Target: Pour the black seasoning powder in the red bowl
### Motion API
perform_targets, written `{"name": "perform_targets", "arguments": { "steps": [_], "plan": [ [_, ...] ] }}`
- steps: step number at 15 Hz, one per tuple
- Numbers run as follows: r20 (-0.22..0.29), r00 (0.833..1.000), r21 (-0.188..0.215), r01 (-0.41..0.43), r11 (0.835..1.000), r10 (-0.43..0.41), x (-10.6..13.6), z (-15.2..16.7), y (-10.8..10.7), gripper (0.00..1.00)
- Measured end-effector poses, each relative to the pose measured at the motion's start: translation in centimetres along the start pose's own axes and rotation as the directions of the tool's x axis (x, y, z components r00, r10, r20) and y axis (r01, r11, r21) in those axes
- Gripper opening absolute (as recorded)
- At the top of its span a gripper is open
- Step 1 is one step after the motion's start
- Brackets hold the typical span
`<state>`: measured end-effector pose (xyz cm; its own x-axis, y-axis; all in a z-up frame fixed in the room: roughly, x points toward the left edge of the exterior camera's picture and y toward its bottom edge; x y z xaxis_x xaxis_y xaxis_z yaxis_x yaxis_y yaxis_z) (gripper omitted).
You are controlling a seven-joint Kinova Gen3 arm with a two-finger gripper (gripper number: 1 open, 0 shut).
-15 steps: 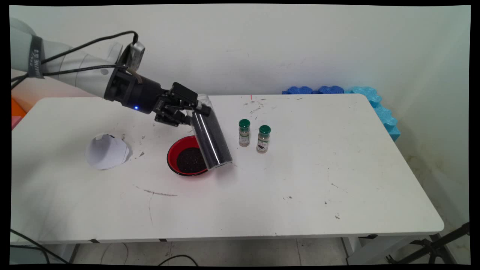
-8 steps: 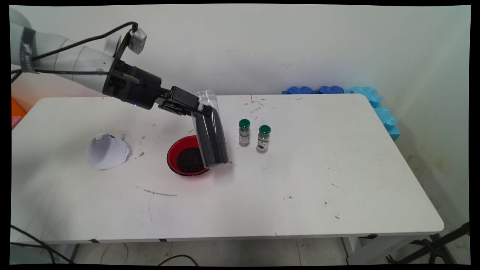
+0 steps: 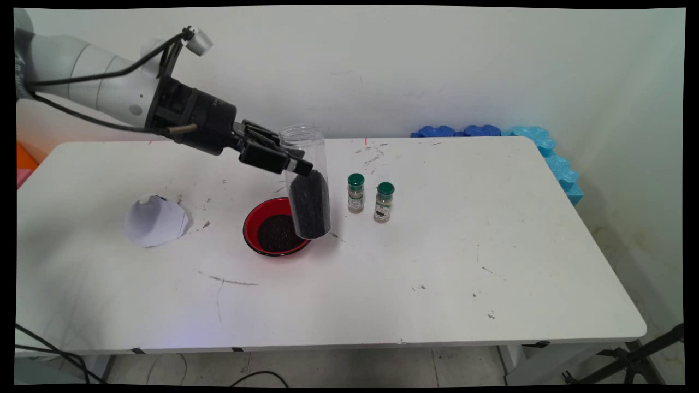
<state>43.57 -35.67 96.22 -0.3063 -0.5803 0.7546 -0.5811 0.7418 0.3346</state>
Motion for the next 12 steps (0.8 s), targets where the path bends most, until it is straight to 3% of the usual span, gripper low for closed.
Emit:
{"name": "perform_targets", "arguments": {
  "steps": [3, 6, 12],
  "plan": [
    [0.006, 0.989, 0.002, -0.144, 0.99, 0.144, 0.3, 0.0, 1.1, 0.0],
    [0.014, 0.965, 0.009, -0.261, 0.965, 0.261, 0.6, 0.1, 1.9, 0.0],
    [0.03, 0.925, 0.016, -0.381, 0.925, 0.38, 0.8, 0.4, 3.0, 0.0]
  ]
}}
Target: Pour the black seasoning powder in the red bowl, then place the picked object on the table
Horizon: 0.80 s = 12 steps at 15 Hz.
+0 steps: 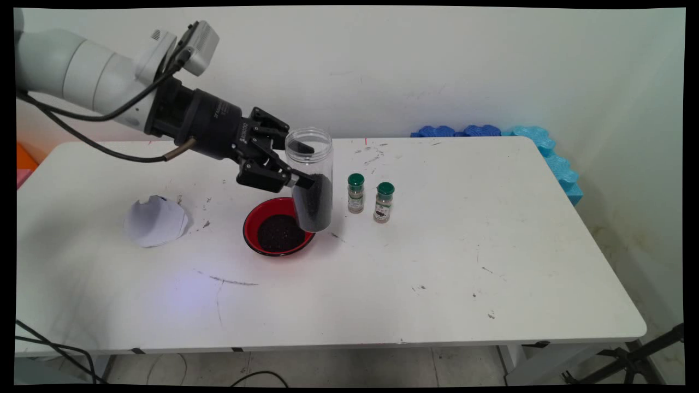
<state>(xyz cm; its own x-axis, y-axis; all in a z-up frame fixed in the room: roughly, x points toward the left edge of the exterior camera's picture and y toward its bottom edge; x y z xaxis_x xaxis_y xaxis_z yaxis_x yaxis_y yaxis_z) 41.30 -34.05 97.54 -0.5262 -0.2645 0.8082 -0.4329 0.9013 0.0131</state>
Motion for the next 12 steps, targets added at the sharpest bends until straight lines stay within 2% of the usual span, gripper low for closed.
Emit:
{"name": "perform_targets", "arguments": {
  "steps": [7, 12],
  "plan": [
    [0.008, 0.998, -0.002, -0.062, 0.998, 0.062, 0.1, 0.12, 0.66, 0.0],
    [0.016, 0.997, -0.002, -0.073, 0.997, 0.073, -0.46, 0.55, 1.11, 0.0]
  ]
}}
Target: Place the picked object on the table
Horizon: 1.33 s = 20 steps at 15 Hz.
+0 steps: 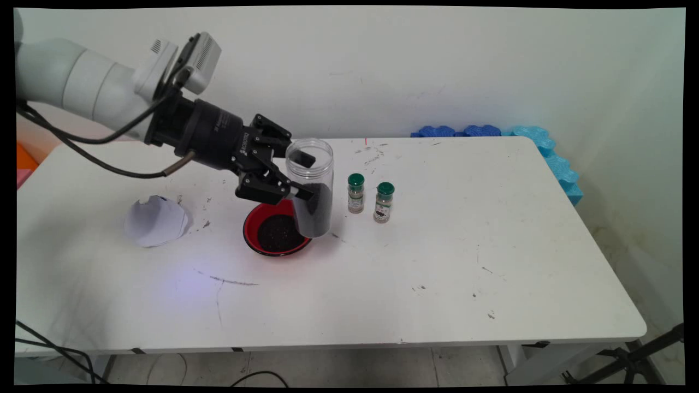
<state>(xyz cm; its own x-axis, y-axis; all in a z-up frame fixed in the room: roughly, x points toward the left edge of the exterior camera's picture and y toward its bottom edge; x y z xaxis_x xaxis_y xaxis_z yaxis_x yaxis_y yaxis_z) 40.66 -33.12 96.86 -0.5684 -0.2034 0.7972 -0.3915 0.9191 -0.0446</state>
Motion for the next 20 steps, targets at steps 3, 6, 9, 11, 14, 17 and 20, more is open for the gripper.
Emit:
{"name": "perform_targets", "arguments": {
  "steps": [3, 6, 9, 11, 14, 17, 20],
  "plan": [
    [0.001, 1.0, -0.001, 0.019, 1.0, -0.019, -0.7, 1.1, 0.3, 0.0],
    [-0.002, 0.999, -0.002, 0.042, 0.999, -0.042, -1.4, 2.5, 0.5, 0.0],
    [-0.005, 0.997, -0.004, 0.074, 0.997, -0.074, -2.3, 4.5, 0.9, 0.0],
    [-0.007, 0.995, -0.006, 0.095, 0.995, -0.095, -3.0, 5.8, 1.1, 0.0],
    [-0.006, 0.993, -0.009, 0.117, 0.993, -0.117, -3.6, 7.2, 1.3, 0.0],
    [-0.001, 0.99, -0.011, 0.138, 0.99, -0.138, -4.4, 8.7, 1.6, 0.0],
    [0.004, 0.988, -0.013, 0.152, 0.988, -0.152, -5.1, 9.9, 1.7, 0.0]
  ]
}}
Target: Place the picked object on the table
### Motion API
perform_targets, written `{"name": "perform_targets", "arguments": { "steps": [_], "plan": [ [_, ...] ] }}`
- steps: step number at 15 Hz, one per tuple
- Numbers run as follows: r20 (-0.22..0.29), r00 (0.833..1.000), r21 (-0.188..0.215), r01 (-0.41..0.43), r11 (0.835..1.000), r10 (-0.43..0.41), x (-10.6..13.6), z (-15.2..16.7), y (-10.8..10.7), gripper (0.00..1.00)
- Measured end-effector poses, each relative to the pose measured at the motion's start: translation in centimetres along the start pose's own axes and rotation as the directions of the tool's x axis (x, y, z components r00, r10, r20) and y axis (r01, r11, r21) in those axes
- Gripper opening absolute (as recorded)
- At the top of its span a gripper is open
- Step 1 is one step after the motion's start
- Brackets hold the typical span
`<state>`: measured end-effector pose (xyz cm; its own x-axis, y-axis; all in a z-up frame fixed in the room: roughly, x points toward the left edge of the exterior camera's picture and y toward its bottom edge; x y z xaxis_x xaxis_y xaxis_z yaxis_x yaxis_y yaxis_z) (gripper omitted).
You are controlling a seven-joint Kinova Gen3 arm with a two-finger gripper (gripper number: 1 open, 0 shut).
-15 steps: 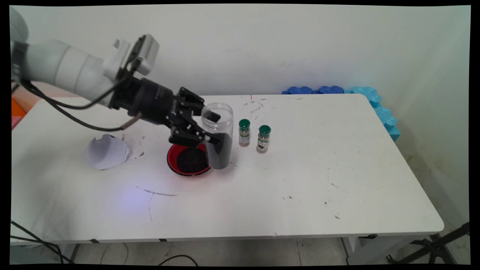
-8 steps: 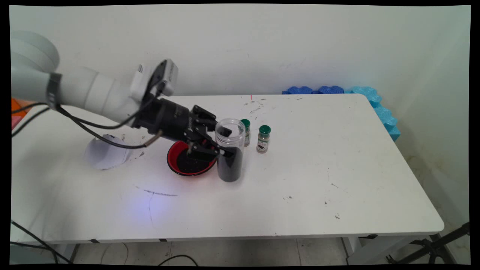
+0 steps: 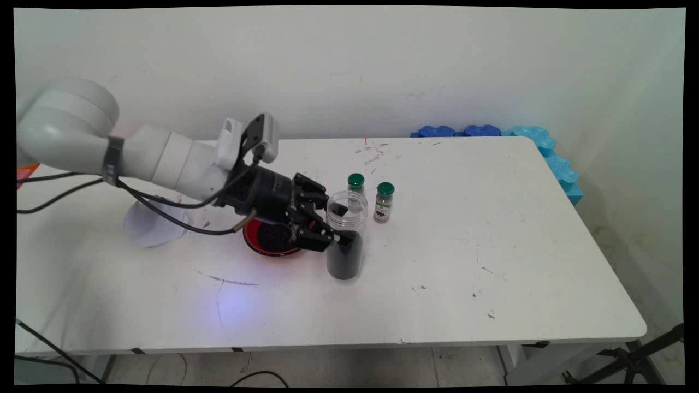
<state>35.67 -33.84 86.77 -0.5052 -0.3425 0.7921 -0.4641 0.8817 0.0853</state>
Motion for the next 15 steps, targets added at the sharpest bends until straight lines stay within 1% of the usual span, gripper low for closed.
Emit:
{"name": "perform_targets", "arguments": {
  "steps": [6, 12, 13, 15],
  "plan": [
    [0.004, 1.0, 0.002, 0.026, 1.0, -0.026, -1.5, 2.0, 0.0, 0.0],
    [-0.002, 0.999, 0.002, 0.037, 0.999, -0.037, -2.5, 3.2, -0.1, 0.0],
    [-0.004, 0.999, 0.002, 0.039, 0.999, -0.039, -2.5, 3.3, -0.1, 1.0],
    [-0.007, 0.999, 0.001, 0.042, 0.999, -0.042, -2.7, 3.4, -0.2, 1.0]
  ]
}}
